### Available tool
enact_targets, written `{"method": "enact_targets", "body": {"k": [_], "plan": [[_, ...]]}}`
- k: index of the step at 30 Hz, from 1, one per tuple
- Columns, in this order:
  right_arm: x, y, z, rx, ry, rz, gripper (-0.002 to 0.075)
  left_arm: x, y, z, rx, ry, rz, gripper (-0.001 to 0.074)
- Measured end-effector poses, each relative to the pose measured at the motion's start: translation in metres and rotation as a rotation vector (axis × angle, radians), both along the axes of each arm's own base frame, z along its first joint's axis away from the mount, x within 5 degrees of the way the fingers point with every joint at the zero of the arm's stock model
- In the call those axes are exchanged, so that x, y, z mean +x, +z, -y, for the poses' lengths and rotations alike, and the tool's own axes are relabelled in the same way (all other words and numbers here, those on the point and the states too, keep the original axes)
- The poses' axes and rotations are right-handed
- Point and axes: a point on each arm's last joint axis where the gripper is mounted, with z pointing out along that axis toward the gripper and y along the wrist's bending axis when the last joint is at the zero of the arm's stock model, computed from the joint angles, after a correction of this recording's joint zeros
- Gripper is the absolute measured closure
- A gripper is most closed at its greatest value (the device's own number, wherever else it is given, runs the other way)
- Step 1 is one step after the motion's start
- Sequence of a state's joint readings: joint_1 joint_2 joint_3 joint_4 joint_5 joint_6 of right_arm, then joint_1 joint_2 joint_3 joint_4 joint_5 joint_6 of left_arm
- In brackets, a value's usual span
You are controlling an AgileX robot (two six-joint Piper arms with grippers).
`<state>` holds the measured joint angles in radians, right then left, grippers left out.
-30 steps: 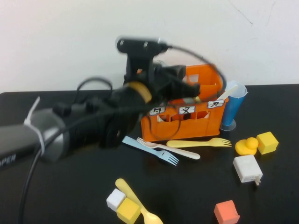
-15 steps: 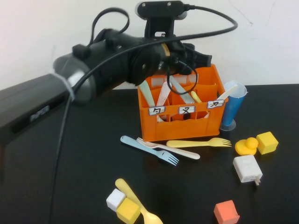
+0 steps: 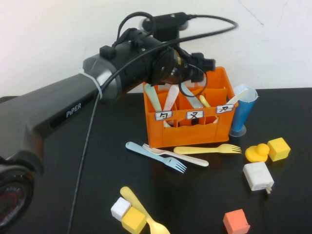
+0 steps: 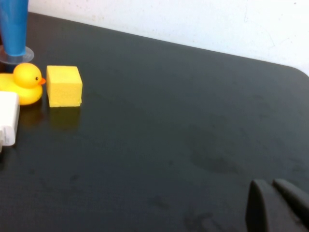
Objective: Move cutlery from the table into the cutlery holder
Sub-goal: Place the fork on the box
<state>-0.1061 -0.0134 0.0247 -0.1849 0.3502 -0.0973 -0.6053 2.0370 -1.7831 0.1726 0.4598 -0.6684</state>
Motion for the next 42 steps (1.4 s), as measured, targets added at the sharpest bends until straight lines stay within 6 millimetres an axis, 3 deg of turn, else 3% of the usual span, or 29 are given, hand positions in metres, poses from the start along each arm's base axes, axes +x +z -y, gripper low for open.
{"method": "enact_targets", "body": {"k": [10, 26, 30, 36, 40, 42], "plan": [[0.000, 0.000, 0.000, 0.000, 0.000, 0.000, 0.0729, 0.020, -0.022, -0.005, -0.093, 0.102, -0.005, 0.0270], [0.000, 0.000, 0.000, 0.000, 0.000, 0.000, 0.0729, 0.028, -0.049, -0.001, -0.107, 0.119, -0.035, 0.0283], [0.000, 0.000, 0.000, 0.000, 0.000, 0.000, 0.0729, 0.029, -0.052, -0.001, -0.102, 0.122, -0.039, 0.0357], [0.000, 0.000, 0.000, 0.000, 0.000, 0.000, 0.0729, 0.031, -0.054, -0.004, -0.091, 0.124, -0.036, 0.0545], [0.000, 0.000, 0.000, 0.000, 0.000, 0.000, 0.0729, 0.032, -0.052, -0.003, -0.095, 0.116, -0.021, 0.0593], [0.000, 0.000, 0.000, 0.000, 0.000, 0.000, 0.0729, 0.033, -0.051, -0.002, -0.111, 0.112, -0.008, 0.0668]]}}
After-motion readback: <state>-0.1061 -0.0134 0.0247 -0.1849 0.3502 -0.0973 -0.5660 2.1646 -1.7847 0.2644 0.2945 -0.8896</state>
